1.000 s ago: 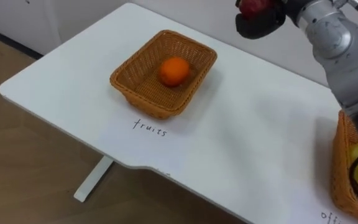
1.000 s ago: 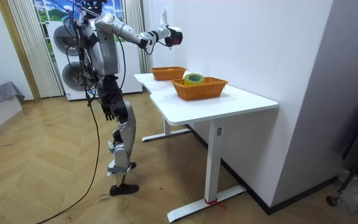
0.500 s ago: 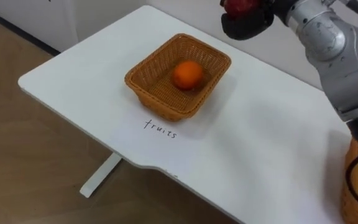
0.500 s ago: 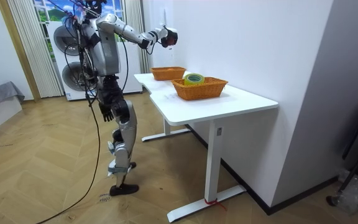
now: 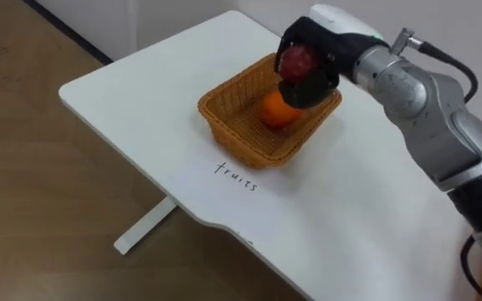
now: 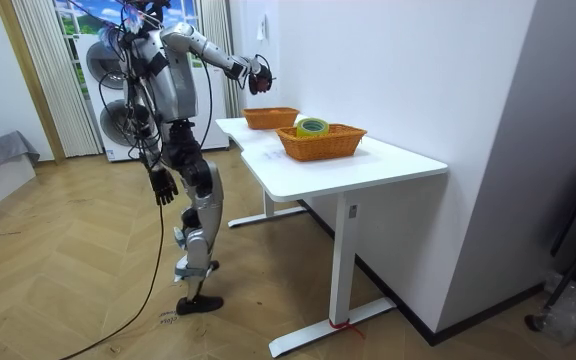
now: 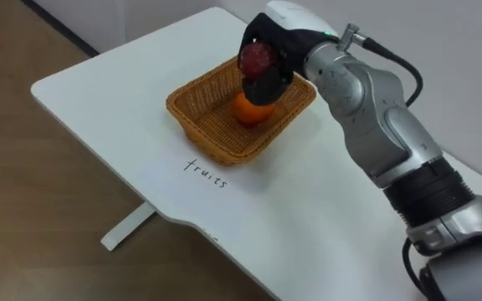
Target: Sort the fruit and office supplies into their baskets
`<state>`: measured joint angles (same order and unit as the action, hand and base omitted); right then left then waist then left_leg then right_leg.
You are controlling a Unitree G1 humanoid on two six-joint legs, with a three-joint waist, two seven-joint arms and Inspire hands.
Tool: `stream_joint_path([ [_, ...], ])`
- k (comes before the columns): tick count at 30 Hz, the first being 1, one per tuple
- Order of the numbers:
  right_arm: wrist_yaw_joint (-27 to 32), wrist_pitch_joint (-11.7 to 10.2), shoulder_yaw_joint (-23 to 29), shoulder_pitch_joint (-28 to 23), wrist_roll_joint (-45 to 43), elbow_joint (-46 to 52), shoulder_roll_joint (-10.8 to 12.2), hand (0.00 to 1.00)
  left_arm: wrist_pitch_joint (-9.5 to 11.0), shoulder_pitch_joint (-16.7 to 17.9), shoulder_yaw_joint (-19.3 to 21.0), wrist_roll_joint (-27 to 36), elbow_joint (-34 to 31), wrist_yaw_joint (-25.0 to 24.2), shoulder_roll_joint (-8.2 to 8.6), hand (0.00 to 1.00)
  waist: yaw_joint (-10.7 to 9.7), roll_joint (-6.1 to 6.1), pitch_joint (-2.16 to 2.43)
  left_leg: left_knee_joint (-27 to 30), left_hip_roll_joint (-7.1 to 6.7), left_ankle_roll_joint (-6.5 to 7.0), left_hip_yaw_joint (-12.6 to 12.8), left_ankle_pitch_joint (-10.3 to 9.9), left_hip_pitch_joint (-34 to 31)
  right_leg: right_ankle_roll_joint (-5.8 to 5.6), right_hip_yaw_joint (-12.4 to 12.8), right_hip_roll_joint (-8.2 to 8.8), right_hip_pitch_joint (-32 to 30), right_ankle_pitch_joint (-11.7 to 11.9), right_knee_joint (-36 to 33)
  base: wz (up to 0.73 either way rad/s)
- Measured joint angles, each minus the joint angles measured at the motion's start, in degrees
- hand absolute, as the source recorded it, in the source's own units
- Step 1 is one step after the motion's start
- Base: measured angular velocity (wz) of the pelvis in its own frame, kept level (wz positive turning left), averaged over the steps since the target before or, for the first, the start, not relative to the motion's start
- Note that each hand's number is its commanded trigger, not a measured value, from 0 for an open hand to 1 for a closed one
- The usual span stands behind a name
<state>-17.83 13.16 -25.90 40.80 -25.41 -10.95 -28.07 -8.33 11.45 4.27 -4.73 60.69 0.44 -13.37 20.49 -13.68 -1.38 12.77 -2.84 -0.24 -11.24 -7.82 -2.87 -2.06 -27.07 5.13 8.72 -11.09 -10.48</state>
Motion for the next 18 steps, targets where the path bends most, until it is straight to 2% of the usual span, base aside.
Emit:
stream_joint_path([
  [6, 0.0, -0.6, -0.2, 0.0, 0.0, -4.0, 2.0, 1.0, -0.1, 1.1, -0.5, 0.0, -1.2, -0.1, -0.12, 0.0, 0.3, -0.01, 0.01, 0.0, 0.0, -0.01, 0.0, 0.0, 0.3, -0.05, 0.0, 0.0, 0.3, 0.0, -0.1, -0.01],
  [13, -0.6, -0.6, -2.4, 0.0, -0.1, -4.5, 2.6, 1.0, -0.3, 1.8, -1.2, 0.0, -2.6, -0.4, -0.24, 0.0, 0.4, -0.02, 0.0, 0.1, 0.07, -0.03, 0.3, 0.0, 0.3, -0.1, 0.0, 0.02, 0.3, -0.1, -0.1, -0.02],
  [18, -1.1, -0.6, -2.4, -0.1, -0.1, -6.3, 4.2, 1.0, -0.5, 1.8, -1.2, 0.0, -2.6, -1.2, -0.33, 0.0, 1.1, 0.0, -0.02, 0.2, 0.07, -0.03, 0.3, 0.0, 0.6, -0.1, -0.3, 0.03, 0.3, -0.1, 0.0, 0.0],
])
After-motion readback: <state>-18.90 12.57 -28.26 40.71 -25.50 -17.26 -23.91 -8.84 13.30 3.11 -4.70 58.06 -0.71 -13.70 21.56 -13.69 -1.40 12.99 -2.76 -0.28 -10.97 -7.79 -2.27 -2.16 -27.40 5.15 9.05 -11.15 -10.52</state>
